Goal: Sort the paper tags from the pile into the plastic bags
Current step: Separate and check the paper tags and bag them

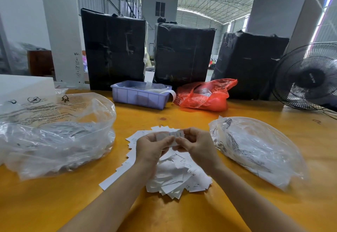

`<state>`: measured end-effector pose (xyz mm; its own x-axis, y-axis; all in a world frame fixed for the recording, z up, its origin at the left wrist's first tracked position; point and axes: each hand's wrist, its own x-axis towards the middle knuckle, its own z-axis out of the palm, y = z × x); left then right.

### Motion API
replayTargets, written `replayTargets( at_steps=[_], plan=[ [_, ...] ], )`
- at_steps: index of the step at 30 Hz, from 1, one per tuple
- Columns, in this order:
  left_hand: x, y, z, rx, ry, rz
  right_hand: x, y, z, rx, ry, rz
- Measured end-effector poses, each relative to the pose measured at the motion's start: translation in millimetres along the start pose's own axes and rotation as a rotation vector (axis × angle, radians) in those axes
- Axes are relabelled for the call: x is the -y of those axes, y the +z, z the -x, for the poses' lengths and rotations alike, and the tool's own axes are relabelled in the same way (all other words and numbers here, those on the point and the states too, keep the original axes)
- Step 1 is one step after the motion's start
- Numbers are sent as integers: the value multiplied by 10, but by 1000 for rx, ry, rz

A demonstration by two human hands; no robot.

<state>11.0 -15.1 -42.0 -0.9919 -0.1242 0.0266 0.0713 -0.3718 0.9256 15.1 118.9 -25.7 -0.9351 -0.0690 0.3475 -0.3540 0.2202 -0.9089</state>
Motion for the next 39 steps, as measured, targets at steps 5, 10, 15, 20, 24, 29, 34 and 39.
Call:
replayTargets(
  at_steps=[5, 10, 15, 20, 24, 29, 34, 39],
  plan=[
    [28, 33, 38, -65, 21, 58, 38, 202, 63, 196, 23, 148],
    [-20, 38, 28, -29, -21, 117, 67, 138, 47, 105, 42, -71],
    [-79, -79, -8, 102, -108, -73, 31, -101, -29, -53, 80, -83],
    [-98, -111, -39, 106, -103, -190, 7, -155, -60, -20, 60, 90],
    [-77, -92, -32, 100, -57, -232, 26, -135, -45, 2, 22, 179],
    [-69, -76, -26, 41, -5, -214, 50, -136, -27, 95, 53, 109],
    [-107, -49, -1, 74, -46, -172, 18, -150, -48, 32, 127, -65],
    [-213, -99, 7, 211, -198, -236, 23, -236, -80, -47, 198, -166]
  ],
)
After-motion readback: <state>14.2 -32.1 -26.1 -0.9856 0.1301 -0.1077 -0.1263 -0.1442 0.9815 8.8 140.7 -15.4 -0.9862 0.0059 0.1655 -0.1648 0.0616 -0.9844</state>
